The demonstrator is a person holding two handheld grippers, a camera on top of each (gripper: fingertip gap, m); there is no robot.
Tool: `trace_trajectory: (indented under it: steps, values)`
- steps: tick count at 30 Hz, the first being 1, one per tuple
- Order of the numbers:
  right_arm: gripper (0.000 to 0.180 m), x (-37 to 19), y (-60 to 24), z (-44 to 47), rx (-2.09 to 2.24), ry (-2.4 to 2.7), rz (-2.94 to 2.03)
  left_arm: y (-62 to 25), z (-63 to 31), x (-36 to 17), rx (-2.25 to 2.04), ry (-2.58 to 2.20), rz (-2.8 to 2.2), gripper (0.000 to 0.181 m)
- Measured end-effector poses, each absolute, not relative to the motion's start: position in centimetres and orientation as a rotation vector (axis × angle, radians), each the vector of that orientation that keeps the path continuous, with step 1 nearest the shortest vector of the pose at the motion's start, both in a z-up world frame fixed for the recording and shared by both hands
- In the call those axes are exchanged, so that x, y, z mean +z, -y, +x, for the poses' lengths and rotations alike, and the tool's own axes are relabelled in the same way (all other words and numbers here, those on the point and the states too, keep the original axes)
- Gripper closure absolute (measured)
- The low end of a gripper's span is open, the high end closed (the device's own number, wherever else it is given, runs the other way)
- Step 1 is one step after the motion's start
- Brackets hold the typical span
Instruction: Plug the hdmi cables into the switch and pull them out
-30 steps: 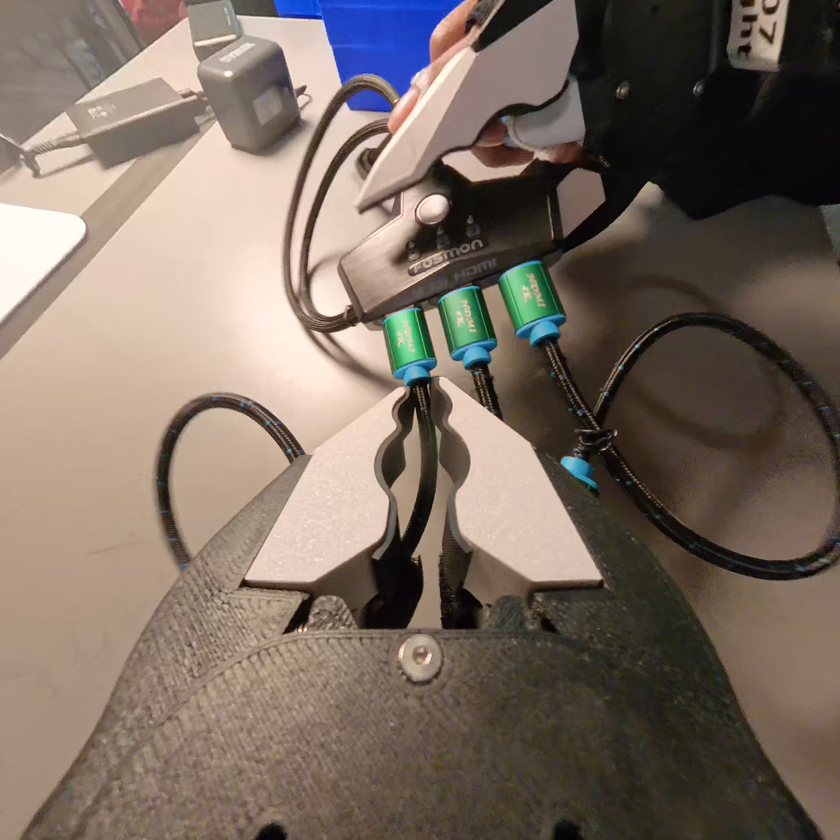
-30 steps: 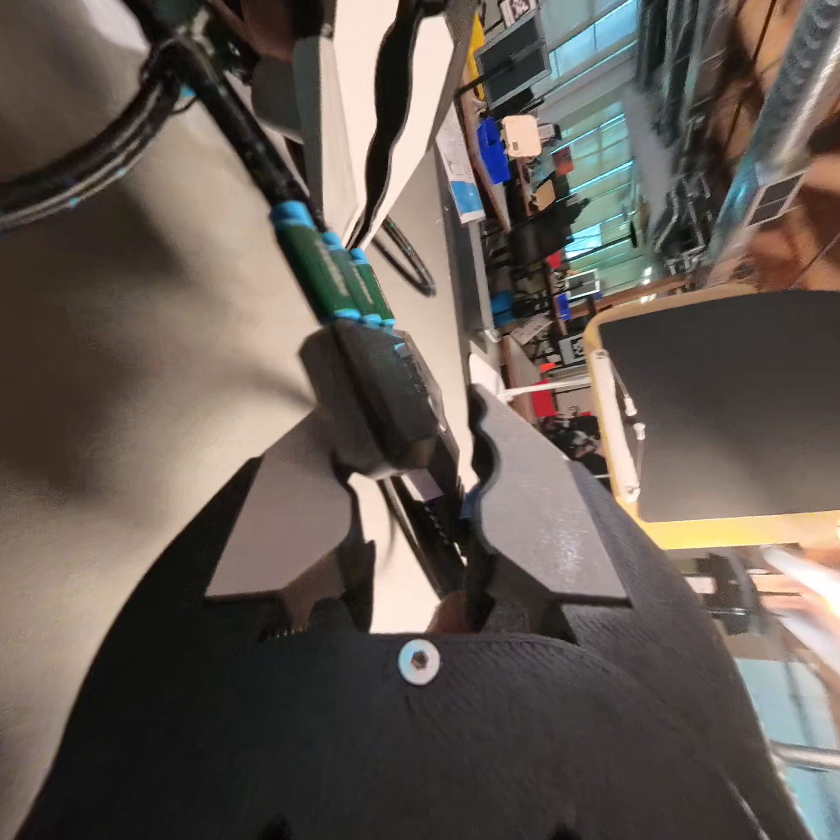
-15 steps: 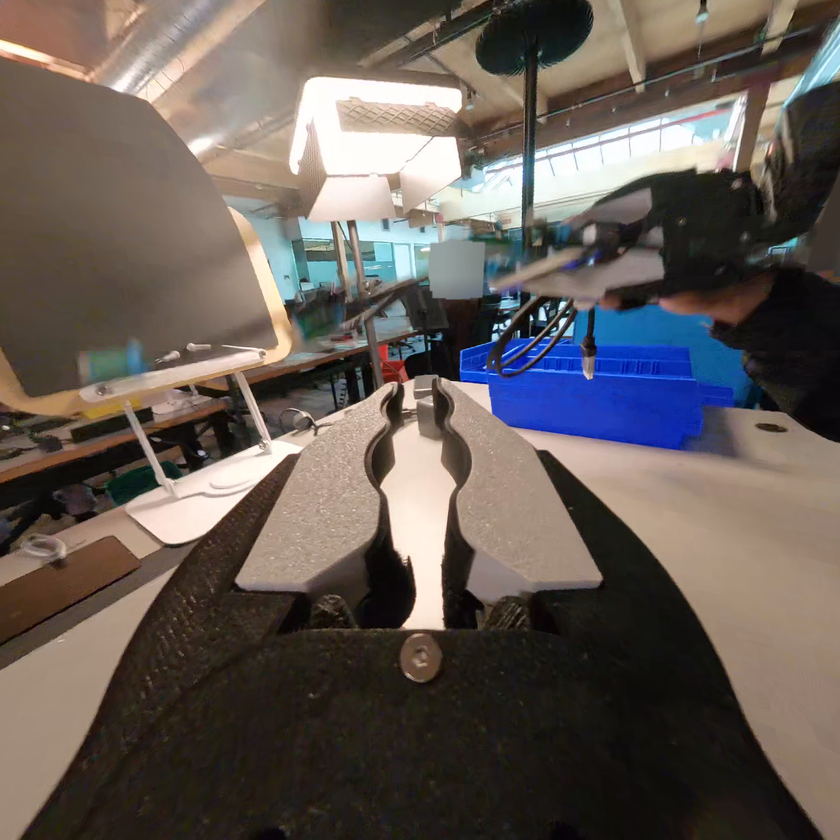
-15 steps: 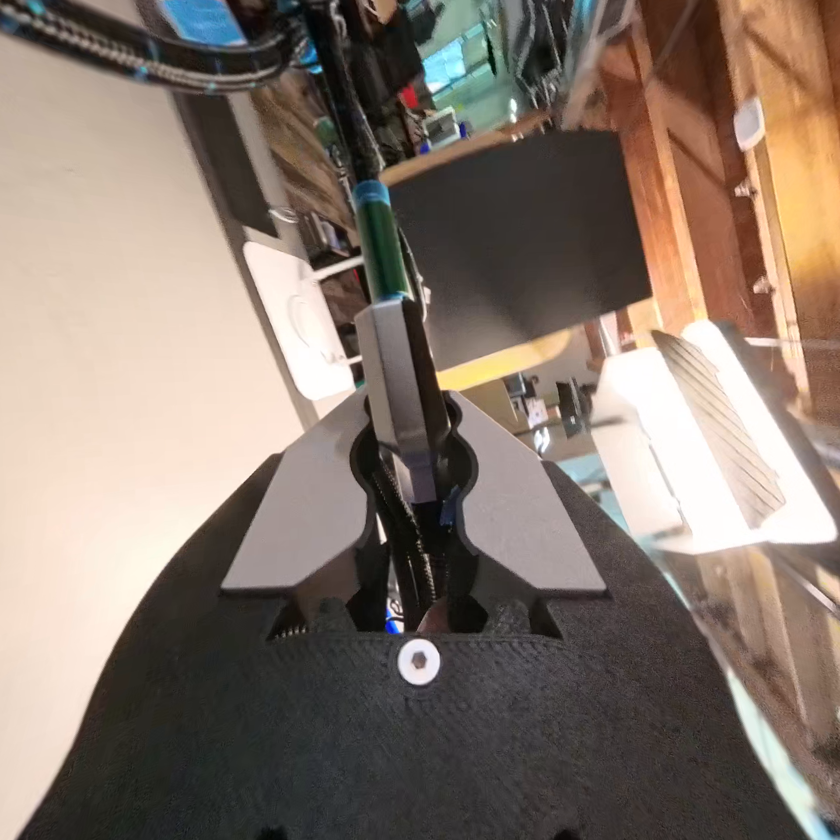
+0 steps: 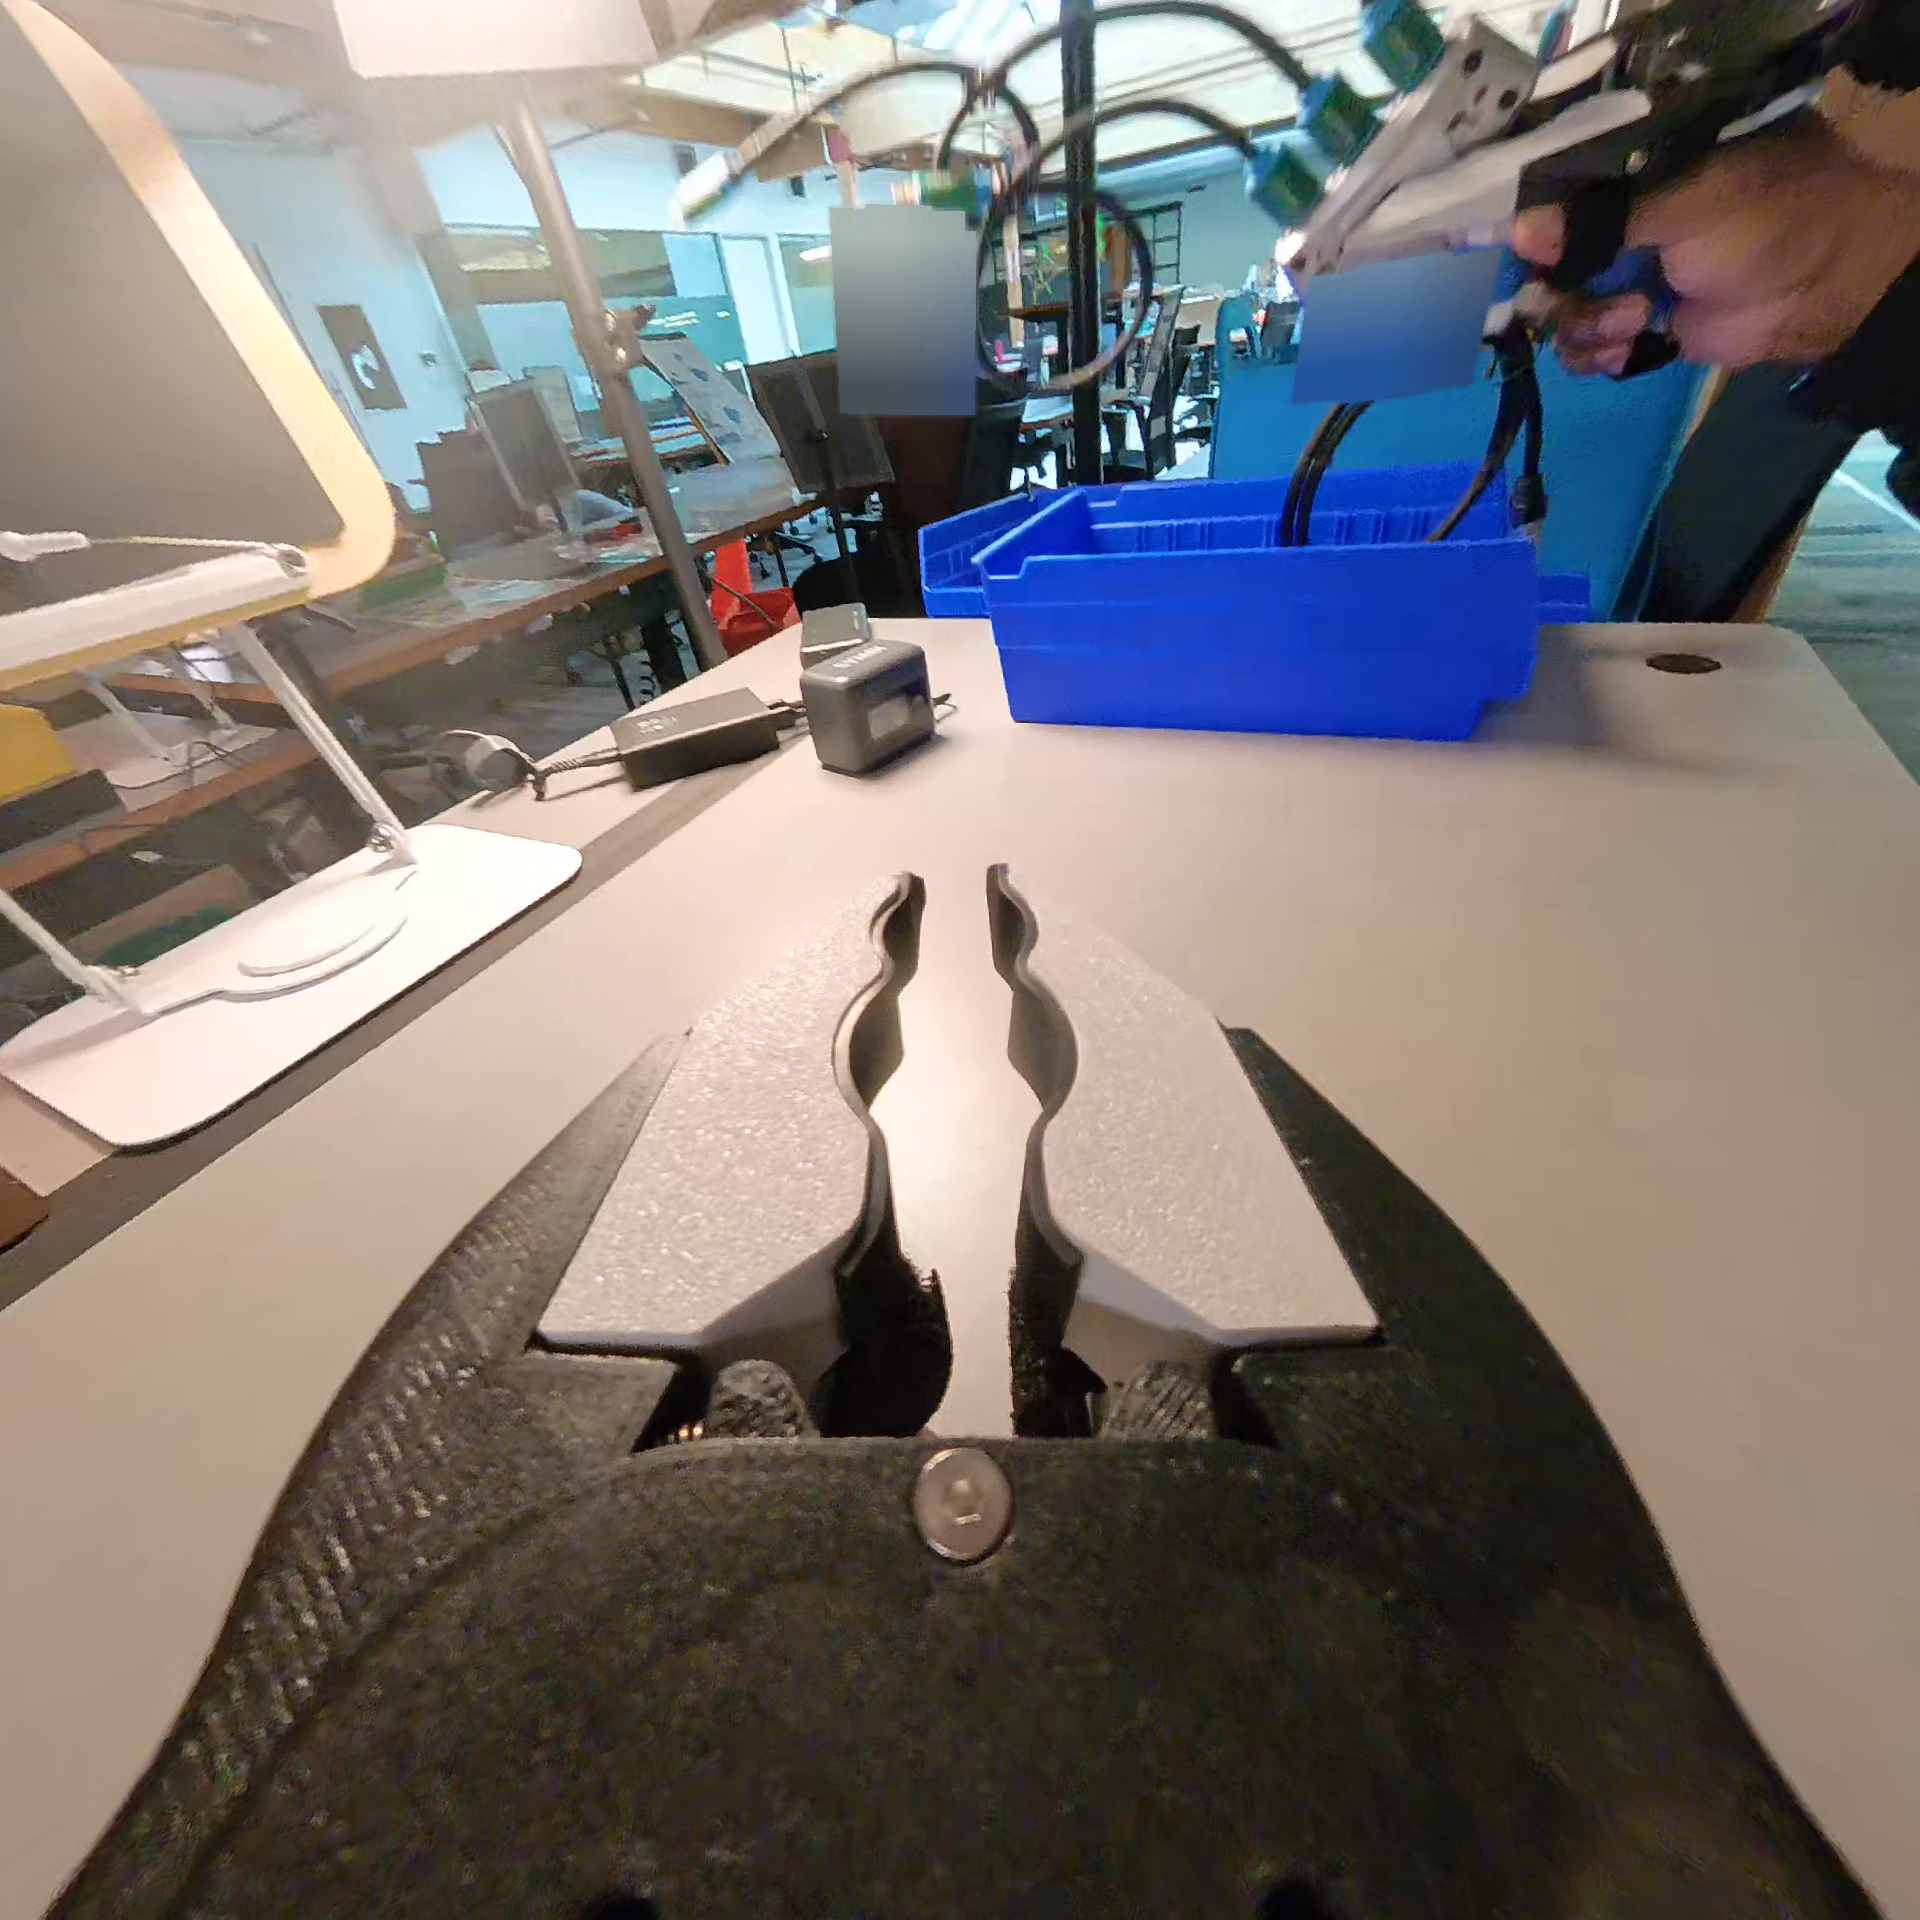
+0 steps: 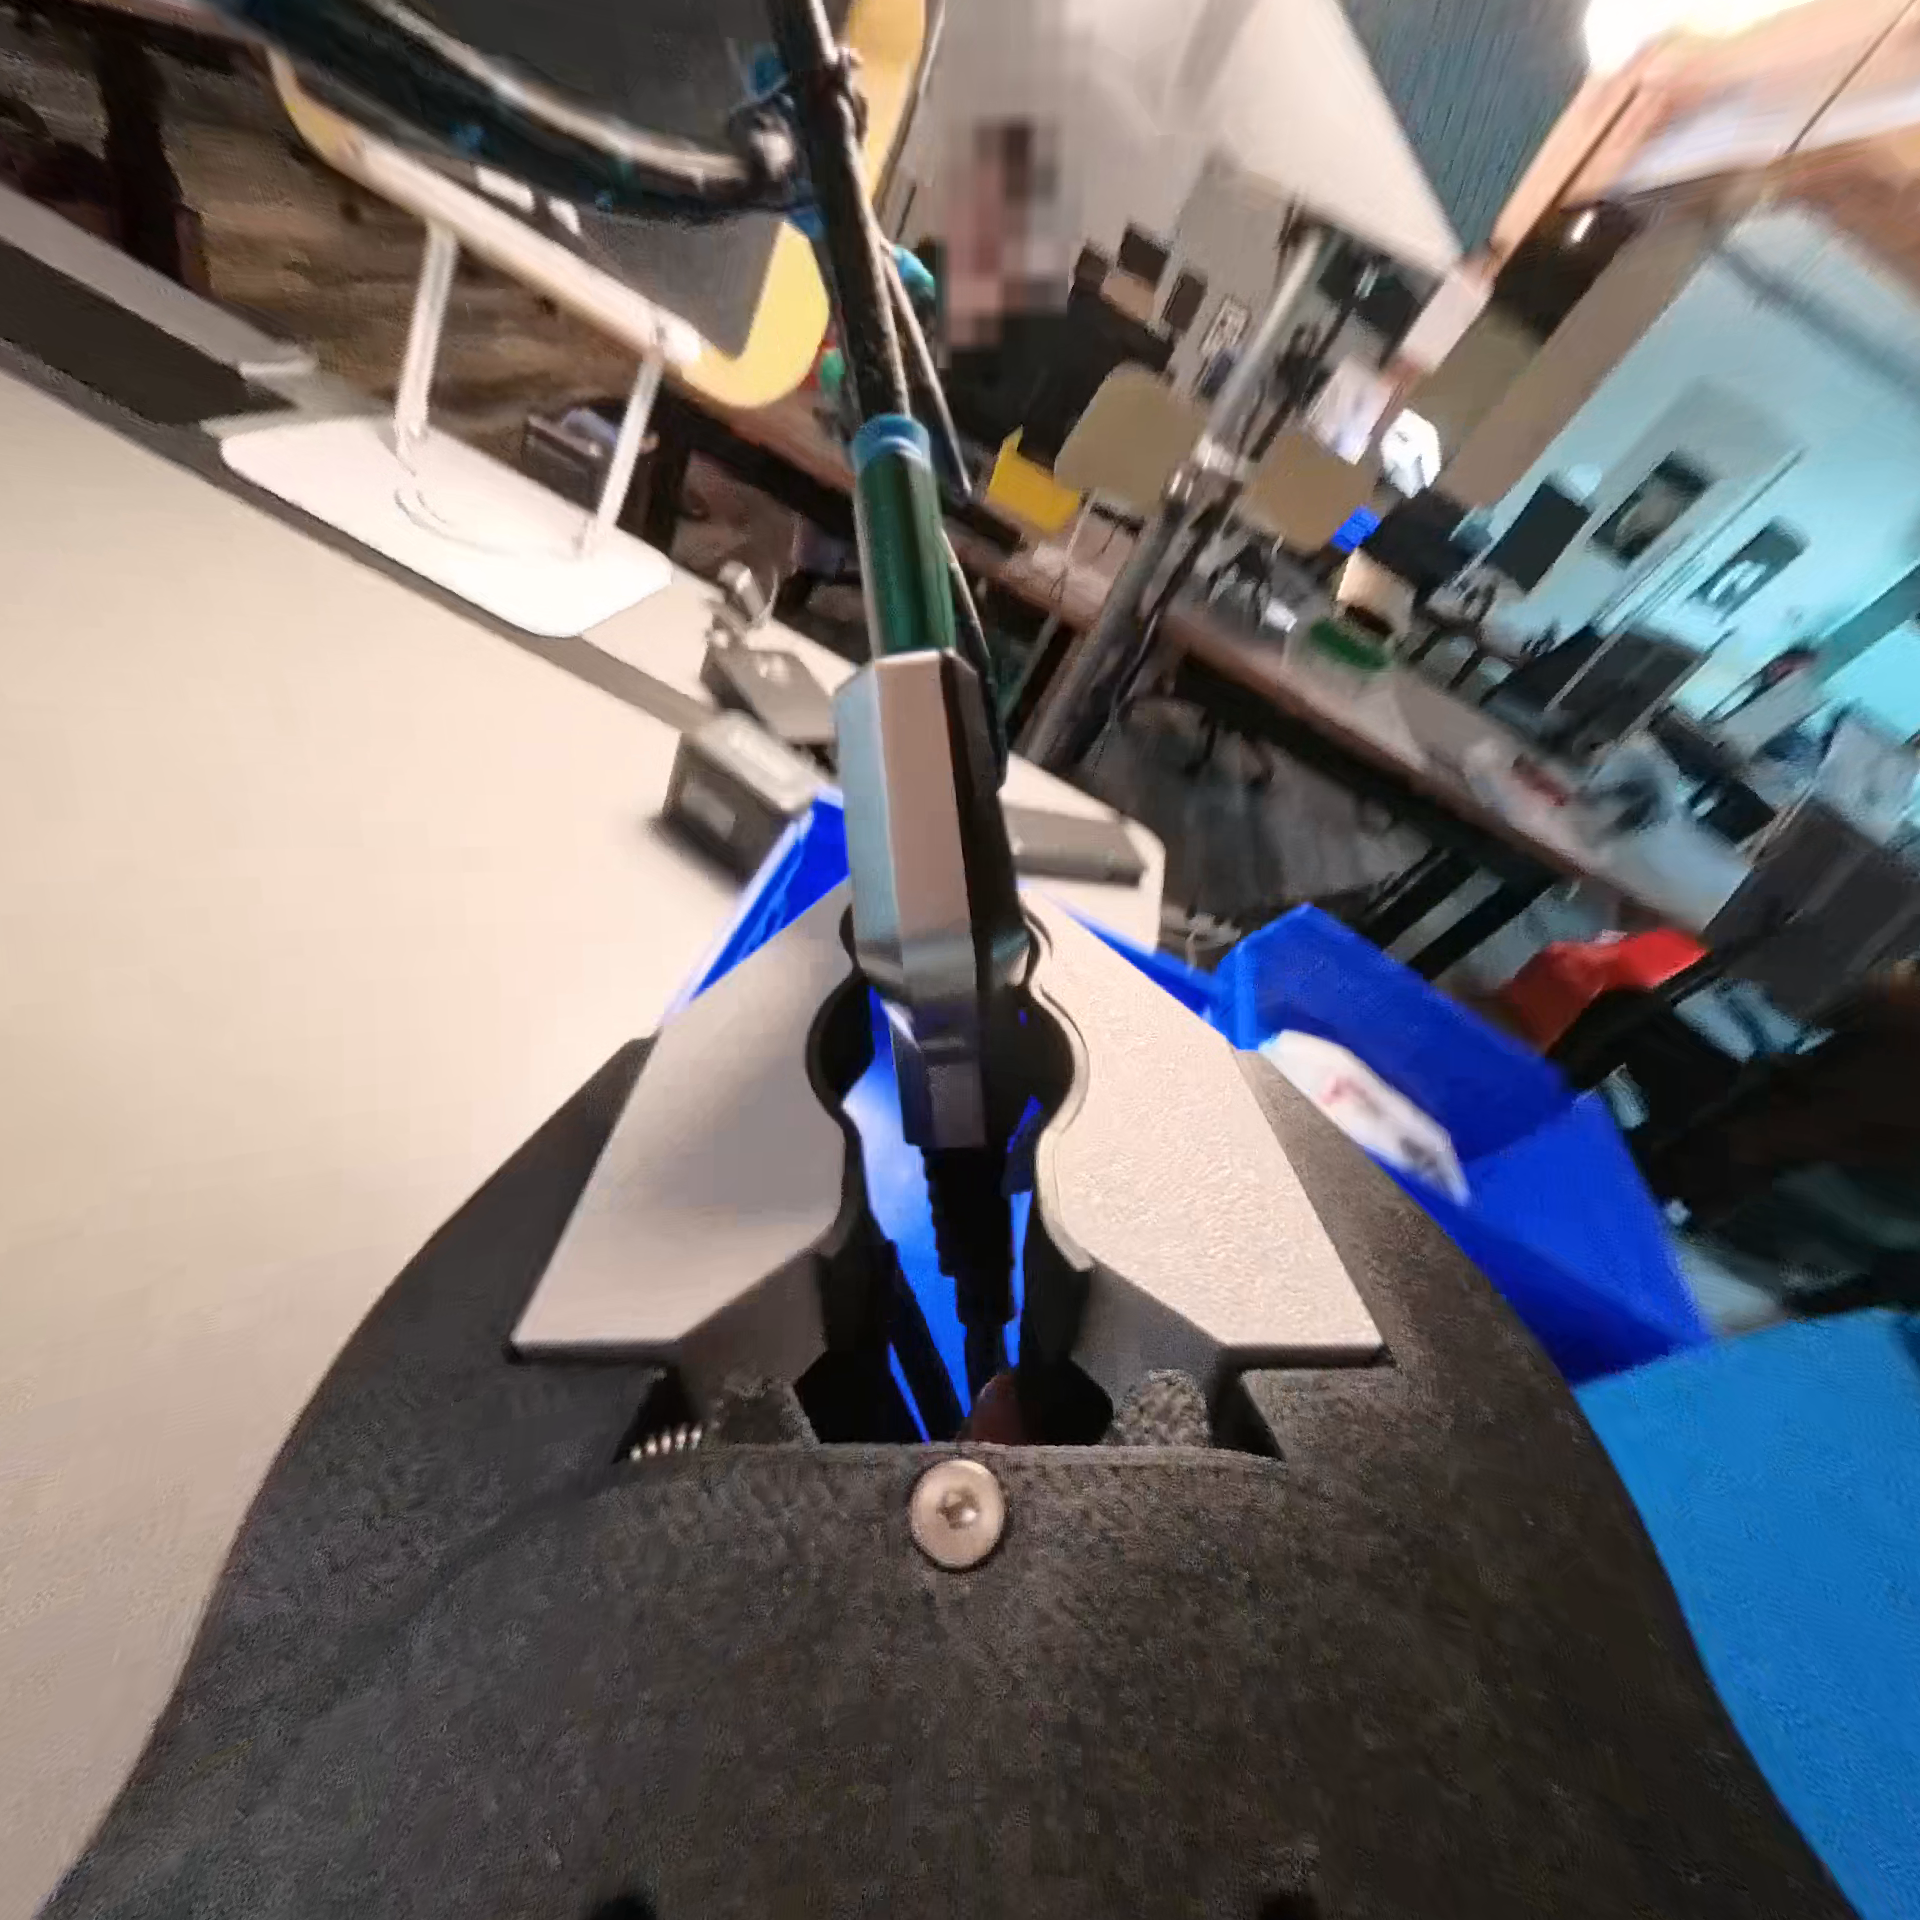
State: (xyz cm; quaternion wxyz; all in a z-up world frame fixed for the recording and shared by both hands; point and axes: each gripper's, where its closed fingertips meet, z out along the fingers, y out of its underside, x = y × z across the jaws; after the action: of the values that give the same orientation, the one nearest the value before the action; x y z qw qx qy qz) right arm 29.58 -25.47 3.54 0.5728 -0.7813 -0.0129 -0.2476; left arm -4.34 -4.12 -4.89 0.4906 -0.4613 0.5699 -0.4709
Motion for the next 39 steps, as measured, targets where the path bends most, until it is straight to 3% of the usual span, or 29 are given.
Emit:
trace_trajectory:
  steps: [7, 18, 24, 31, 36, 39]
  values:
    - [0.158, -6.4, 26.7, 31.8, -0.354, -0.157, -2.234, 4.8, -3.5, -6.5, -1.15, -1.432, -1.137, 0.168]
    - [0.154, -13.6, 26.9, 31.1, -0.268, 0.11, -2.748, 6.2, -2.7, -8.9, -1.139, -1.539, -1.148, 0.168]
    - [0.148, -13.9, 26.5, 31.1, -0.362, 0.214, -2.789, 7.0, -2.7, -9.5, -1.124, -1.579, -1.144, 0.168]
    - [0.101, -7.9, 27.2, 30.7, -0.341, 0.096, -2.55, 7.3, -3.2, -9.9, -1.1, -1.604, -1.15, 0.167]
    - [0.101, -4.6, 28.9, 27.7, -0.261, 0.004, -2.274, 7.1, -4.0, -10.5, -1.077, -1.618, -1.204, 0.163]
    - [0.098, -6.2, 29.2, 23.5, -0.178, 0.013, -2.174, 7.0, -5.0, -11.5, -1.047, -1.632, -1.305, 0.148]
